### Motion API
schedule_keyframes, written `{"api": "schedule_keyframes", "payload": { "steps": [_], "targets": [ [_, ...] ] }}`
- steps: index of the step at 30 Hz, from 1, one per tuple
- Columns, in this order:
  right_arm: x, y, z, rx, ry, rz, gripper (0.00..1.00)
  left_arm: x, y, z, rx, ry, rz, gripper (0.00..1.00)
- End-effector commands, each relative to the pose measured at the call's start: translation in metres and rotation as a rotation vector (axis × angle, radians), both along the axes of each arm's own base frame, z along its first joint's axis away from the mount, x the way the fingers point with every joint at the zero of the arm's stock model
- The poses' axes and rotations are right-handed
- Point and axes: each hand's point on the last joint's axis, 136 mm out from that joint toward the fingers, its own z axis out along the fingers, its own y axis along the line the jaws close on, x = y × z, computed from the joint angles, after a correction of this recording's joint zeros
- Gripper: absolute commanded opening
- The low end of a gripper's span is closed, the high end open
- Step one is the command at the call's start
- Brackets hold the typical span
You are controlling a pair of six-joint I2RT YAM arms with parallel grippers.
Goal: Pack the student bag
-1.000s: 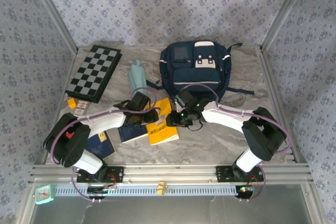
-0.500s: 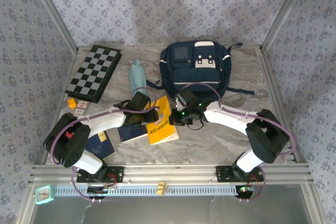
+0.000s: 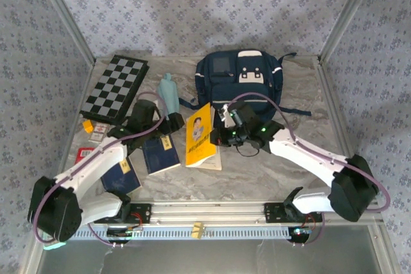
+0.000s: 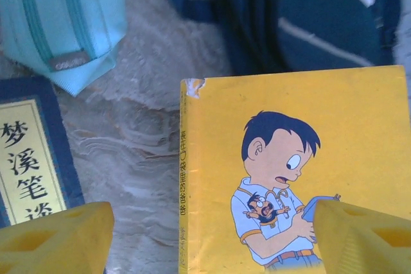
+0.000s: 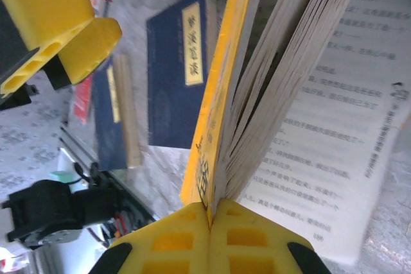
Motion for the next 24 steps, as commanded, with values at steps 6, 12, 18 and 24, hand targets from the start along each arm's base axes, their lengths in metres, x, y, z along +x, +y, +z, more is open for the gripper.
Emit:
{"api": "schedule_keyframes", "payload": {
  "steps": [6,12,18,24],
  "targets": [
    [0.021,-0.006,0.111,0.257,-0.173,0.014,0.00,-0.003,-0.017,0.080,-0.265,-0.110,-0.118,0.89],
    [0.031,-0.010,0.169,0.371,-0.299,0.062,0.00,-0.001,-0.033,0.113,-0.394,-0.155,-0.180,0.92],
    [0.039,-0.008,0.192,0.441,-0.356,0.105,0.00,-0.008,-0.046,0.148,-0.518,-0.220,-0.253,0.94],
    [0.051,-0.001,0.181,0.442,-0.342,0.122,0.00,-0.016,-0.053,0.169,-0.547,-0.277,-0.286,0.87]
  ]
}}
